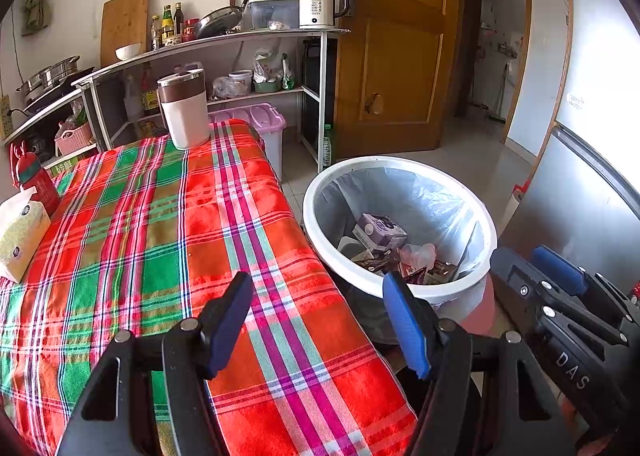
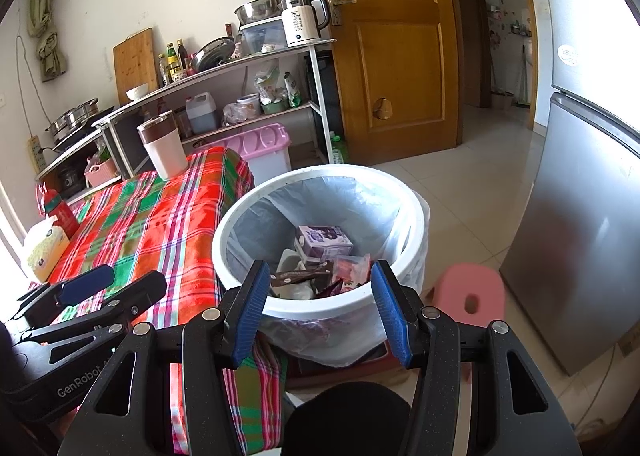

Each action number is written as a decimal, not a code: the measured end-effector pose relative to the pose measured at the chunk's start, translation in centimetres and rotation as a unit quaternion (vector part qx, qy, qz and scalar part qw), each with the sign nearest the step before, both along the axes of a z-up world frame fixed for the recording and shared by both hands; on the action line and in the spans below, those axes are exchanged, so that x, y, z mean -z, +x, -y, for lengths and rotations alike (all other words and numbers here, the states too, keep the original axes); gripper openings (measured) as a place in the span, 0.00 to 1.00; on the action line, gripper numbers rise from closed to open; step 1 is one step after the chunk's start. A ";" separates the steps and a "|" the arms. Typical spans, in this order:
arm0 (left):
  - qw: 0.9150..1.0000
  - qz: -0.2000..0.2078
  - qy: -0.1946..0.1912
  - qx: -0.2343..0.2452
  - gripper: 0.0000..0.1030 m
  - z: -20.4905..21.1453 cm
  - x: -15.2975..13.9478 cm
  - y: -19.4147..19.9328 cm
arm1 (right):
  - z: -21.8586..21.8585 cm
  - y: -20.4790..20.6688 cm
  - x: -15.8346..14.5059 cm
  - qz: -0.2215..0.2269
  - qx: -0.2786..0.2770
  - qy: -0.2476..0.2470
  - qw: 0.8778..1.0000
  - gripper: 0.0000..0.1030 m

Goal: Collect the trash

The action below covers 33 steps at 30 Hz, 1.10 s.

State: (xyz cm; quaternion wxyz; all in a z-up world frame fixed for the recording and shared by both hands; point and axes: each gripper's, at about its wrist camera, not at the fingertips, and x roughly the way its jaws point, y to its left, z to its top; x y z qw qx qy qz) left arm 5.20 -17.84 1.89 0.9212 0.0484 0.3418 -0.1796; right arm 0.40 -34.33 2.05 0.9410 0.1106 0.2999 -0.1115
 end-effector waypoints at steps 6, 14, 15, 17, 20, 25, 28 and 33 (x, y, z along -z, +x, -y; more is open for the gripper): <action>1.000 0.000 -0.001 -0.001 0.67 -0.1 0.0 -0.1 | 0.0 0.0 0.0 0.000 0.000 0.000 1.000 0.52; 1.000 -0.002 0.000 -0.001 0.67 -0.1 0.0 -0.1 | -0.3 -0.2 0.0 0.000 -0.004 -0.001 1.000 0.52; 1.000 -0.001 0.000 -0.002 0.67 -0.1 0.0 -0.1 | -0.3 -0.2 0.0 0.000 -0.004 -0.001 1.000 0.52; 1.000 -0.001 0.000 -0.002 0.67 -0.1 0.0 -0.1 | -0.4 -0.2 0.0 0.000 -0.004 0.000 1.000 0.52; 1.000 -0.001 0.000 -0.002 0.67 -0.1 0.0 -0.1 | -0.3 -0.2 0.0 0.000 -0.004 0.000 1.000 0.52; 1.000 -0.001 0.000 -0.002 0.67 -0.1 -0.1 -0.1 | -0.4 -0.2 0.0 0.000 -0.005 0.001 1.000 0.52; 1.000 -0.001 0.000 -0.002 0.67 -0.1 -0.1 -0.1 | -0.3 -0.2 0.0 -0.001 -0.006 0.001 1.000 0.52; 1.000 -0.001 -0.001 -0.002 0.67 -0.1 -0.1 -0.2 | -0.4 -0.2 0.1 -0.002 -0.007 0.001 1.000 0.52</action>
